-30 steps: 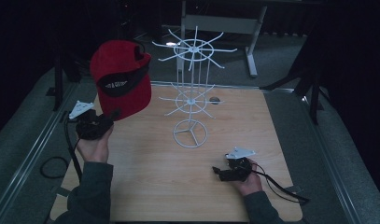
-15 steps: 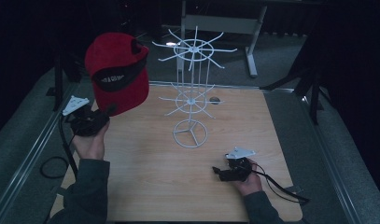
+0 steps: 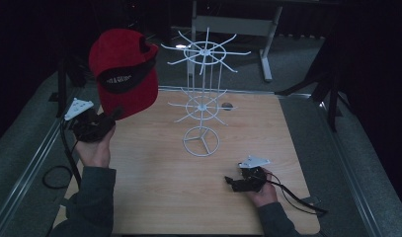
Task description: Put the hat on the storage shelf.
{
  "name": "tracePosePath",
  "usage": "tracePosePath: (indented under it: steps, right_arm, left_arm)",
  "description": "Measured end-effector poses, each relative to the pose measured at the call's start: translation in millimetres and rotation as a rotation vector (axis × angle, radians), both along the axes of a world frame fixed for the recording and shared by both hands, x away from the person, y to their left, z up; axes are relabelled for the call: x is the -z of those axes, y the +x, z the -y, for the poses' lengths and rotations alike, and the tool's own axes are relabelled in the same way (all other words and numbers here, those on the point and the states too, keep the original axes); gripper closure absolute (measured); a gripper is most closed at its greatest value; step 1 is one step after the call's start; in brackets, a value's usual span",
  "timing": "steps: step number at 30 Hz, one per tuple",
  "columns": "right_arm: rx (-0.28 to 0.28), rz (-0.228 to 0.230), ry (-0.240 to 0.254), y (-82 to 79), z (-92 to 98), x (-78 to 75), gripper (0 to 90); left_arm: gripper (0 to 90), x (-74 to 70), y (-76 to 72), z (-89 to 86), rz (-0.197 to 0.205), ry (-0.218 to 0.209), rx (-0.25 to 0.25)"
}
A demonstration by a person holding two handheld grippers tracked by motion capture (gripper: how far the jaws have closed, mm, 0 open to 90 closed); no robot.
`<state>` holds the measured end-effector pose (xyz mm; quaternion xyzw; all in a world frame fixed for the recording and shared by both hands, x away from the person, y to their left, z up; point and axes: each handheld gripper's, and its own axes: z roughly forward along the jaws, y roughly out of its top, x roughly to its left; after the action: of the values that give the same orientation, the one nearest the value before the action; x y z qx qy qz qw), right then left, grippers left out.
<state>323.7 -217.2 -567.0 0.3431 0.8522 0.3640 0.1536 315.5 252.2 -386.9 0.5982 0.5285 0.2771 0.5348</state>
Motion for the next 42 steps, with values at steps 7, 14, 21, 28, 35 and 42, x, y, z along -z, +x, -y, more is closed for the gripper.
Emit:
tracePosePath:
  steps: [7, 14, 21, 28, 35, 42]
  right_arm:
    - [-0.001, -0.001, 0.0, 0.0, 0.0, 0.0, 20.0]
    - [-0.001, -0.001, 0.0, 0.0, 0.0, 0.0, 20.0]
    - [-0.001, -0.001, 0.0, 0.0, 0.0, 0.0, 20.0]
    - [-0.001, 0.0, 0.0, 0.0, 0.0, 0.0, 20.0]
    - [-0.001, -0.001, 0.0, 0.0, 0.0, 0.0, 19.9]
    - [-0.001, -0.001, 0.0, 0.0, 0.0, 0.0, 20.0]
  left_arm:
    - [85.9, -7.3, 0.4, 1.6, 0.012, -0.005, 0.004]
    - [85.9, -15.7, 0.3, 4.3, 0.032, -0.004, 0.008]
    - [85.8, -21.4, -1.0, 6.4, 0.046, -0.004, 0.011]
    - [85.9, -28.7, -3.9, 6.9, 0.064, 0.0, 0.013]
    - [85.9, -34.2, -6.0, 8.2, 0.08, 0.004, 0.019]
    - [85.9, -37.9, -9.1, 9.9, 0.096, 0.003, 0.028]
